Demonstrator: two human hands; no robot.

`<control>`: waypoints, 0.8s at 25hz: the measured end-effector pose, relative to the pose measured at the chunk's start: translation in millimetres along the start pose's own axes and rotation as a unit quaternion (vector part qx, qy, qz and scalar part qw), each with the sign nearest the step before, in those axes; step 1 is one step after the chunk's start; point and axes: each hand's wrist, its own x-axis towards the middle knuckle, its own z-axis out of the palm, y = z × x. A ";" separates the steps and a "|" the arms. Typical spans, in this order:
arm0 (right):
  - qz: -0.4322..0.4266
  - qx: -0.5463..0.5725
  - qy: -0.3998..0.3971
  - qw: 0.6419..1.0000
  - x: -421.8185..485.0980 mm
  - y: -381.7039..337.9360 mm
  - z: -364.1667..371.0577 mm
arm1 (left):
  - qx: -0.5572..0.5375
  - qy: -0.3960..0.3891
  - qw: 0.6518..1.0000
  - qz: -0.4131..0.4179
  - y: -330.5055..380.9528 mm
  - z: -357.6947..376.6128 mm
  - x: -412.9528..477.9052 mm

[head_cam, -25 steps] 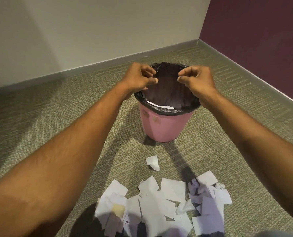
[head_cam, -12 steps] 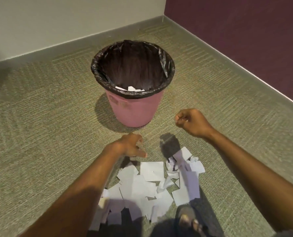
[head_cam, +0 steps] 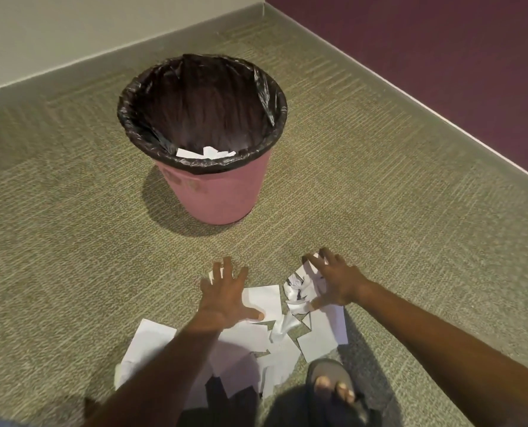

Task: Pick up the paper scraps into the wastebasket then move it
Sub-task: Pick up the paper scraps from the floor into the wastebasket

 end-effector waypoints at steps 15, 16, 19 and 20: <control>-0.077 -0.023 0.155 0.985 2.9 -32.4 27.8 | -0.007 0.139 0.984 0.113 38.4 10.9 -14.0; -0.083 -0.019 0.157 0.984 2.9 -31.4 27.2 | -0.016 0.149 0.982 0.117 37.2 9.7 -13.6; -0.103 0.001 0.163 0.981 1.6 -28.4 23.7 | -0.049 0.165 0.978 0.114 35.2 0.9 -12.7; -0.107 0.015 0.166 0.980 0.3 -28.2 21.4 | -0.061 0.164 0.979 0.108 35.4 -4.0 -13.4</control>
